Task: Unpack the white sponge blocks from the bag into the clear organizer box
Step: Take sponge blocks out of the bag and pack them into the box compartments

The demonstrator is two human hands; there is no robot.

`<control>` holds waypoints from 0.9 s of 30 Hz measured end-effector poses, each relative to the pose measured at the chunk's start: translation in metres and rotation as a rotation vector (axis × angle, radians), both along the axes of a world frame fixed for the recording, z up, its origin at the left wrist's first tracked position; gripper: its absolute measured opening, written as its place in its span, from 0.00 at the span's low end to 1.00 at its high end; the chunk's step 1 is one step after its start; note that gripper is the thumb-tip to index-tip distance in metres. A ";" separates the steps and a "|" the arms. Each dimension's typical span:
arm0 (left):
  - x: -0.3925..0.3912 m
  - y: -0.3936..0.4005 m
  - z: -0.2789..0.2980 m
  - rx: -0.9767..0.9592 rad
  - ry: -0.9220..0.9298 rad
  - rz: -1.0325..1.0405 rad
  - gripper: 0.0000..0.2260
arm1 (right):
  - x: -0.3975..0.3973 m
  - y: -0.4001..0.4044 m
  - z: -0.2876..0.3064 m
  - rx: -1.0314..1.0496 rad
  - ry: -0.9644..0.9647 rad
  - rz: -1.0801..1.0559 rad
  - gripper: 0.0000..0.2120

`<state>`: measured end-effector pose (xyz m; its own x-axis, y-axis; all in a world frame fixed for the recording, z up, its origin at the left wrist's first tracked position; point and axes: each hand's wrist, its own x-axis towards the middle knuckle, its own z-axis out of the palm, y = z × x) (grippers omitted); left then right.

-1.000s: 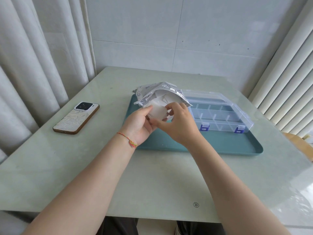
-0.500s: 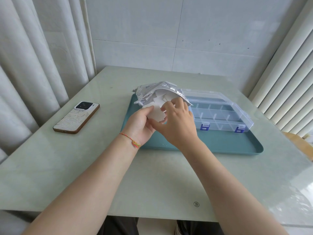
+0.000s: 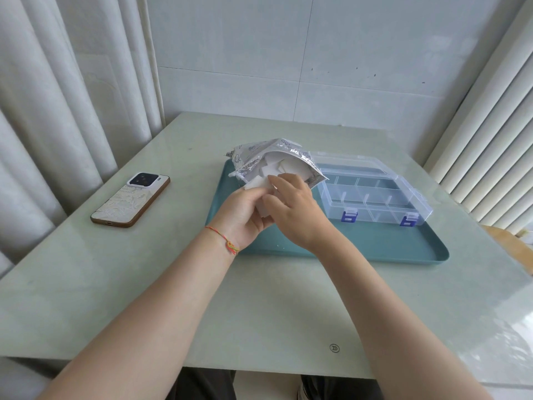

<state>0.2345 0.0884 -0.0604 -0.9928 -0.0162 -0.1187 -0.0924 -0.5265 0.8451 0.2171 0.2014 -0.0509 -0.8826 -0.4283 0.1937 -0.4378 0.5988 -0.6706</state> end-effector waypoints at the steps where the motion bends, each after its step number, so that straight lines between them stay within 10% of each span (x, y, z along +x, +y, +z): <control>1: 0.000 0.000 0.000 -0.014 0.004 -0.013 0.09 | 0.001 0.000 0.002 0.010 -0.008 0.014 0.20; 11: 0.004 0.002 0.003 -0.275 -0.029 0.024 0.08 | -0.009 0.021 0.000 0.248 0.326 0.199 0.47; 17: 0.008 0.003 0.006 -0.248 -0.065 -0.074 0.03 | -0.008 0.014 -0.004 0.293 0.495 0.150 0.35; 27: 0.006 0.001 0.004 -0.143 0.051 -0.192 0.11 | -0.004 0.016 0.000 0.119 0.401 0.189 0.44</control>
<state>0.2406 0.0890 -0.0569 -0.9839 0.1603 -0.0785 -0.1347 -0.3782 0.9159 0.2128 0.2170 -0.0506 -0.6522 -0.6149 0.4434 -0.7578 0.5459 -0.3575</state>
